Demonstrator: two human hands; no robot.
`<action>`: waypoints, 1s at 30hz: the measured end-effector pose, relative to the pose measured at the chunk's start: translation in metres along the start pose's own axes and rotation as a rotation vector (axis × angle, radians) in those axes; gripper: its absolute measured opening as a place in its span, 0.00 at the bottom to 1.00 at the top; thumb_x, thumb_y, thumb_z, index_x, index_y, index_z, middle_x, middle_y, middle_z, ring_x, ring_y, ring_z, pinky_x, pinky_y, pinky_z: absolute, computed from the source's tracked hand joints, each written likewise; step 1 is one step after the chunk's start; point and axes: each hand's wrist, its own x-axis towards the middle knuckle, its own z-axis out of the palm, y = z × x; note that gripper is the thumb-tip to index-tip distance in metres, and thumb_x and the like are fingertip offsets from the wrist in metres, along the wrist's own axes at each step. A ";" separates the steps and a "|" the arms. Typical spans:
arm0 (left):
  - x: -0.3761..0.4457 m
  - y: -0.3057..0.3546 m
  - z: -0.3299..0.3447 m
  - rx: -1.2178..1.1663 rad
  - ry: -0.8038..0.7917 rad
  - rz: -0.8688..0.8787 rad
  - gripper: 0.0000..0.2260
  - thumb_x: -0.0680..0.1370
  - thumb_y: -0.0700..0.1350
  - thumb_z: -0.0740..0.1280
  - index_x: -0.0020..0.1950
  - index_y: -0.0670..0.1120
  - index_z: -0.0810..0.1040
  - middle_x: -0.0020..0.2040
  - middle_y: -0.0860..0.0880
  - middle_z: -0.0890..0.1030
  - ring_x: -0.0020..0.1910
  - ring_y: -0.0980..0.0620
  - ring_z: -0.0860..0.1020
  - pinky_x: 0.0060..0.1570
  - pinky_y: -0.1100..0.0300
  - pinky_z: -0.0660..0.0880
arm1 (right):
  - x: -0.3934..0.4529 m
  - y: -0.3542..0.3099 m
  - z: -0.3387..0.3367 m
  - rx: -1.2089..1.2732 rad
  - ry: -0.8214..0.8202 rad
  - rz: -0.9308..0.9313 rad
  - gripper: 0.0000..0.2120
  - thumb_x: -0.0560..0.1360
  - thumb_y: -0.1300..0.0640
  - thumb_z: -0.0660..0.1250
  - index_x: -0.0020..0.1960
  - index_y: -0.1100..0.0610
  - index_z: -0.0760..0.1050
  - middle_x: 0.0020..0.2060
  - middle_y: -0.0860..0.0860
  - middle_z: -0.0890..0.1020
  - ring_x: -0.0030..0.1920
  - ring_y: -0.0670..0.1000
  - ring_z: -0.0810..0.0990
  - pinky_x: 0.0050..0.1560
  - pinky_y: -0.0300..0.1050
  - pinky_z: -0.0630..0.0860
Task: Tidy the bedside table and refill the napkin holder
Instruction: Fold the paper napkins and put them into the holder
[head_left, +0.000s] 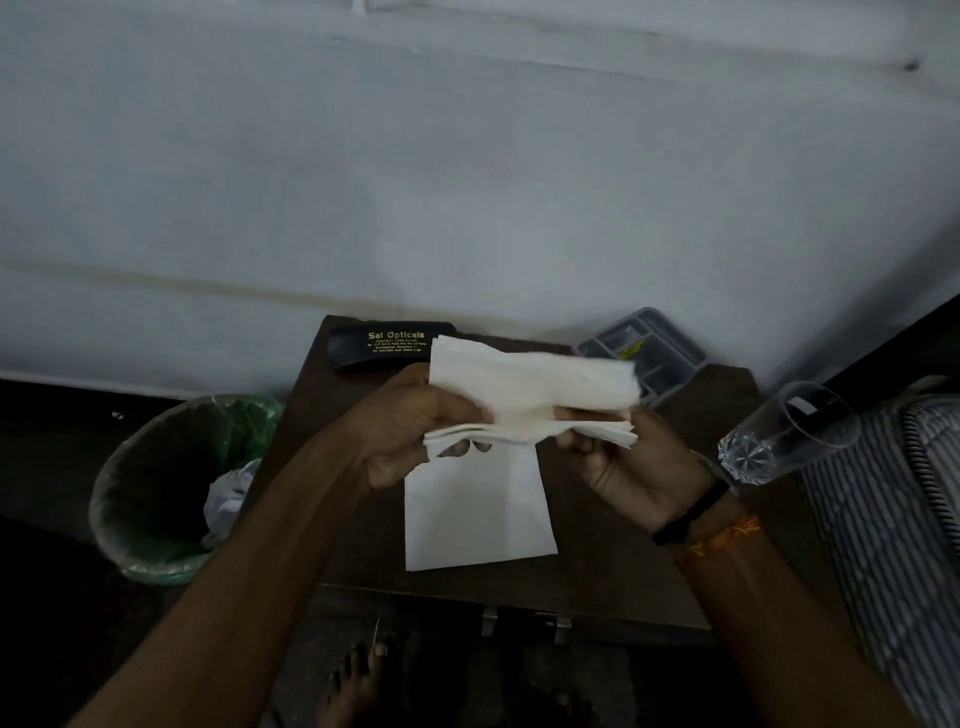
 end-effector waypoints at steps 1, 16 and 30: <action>0.001 0.001 0.000 -0.054 -0.004 -0.004 0.12 0.75 0.27 0.61 0.55 0.35 0.79 0.34 0.42 0.83 0.27 0.49 0.79 0.22 0.65 0.72 | -0.002 -0.002 0.001 0.052 -0.010 0.010 0.09 0.66 0.59 0.68 0.44 0.58 0.85 0.38 0.55 0.85 0.29 0.48 0.84 0.21 0.32 0.73; 0.001 0.010 -0.002 -0.607 0.050 -0.290 0.14 0.79 0.33 0.53 0.45 0.33 0.78 0.44 0.36 0.81 0.26 0.50 0.79 0.16 0.69 0.70 | -0.004 -0.007 0.000 0.244 -0.022 0.053 0.23 0.48 0.62 0.85 0.39 0.59 0.80 0.48 0.58 0.84 0.29 0.48 0.83 0.19 0.33 0.72; -0.008 0.012 0.000 -0.418 -0.080 -0.079 0.22 0.71 0.25 0.49 0.26 0.40 0.76 0.45 0.40 0.83 0.30 0.50 0.80 0.17 0.69 0.69 | -0.007 -0.019 0.001 0.007 -0.023 -0.135 0.12 0.71 0.67 0.60 0.31 0.60 0.76 0.55 0.59 0.82 0.33 0.50 0.81 0.28 0.35 0.79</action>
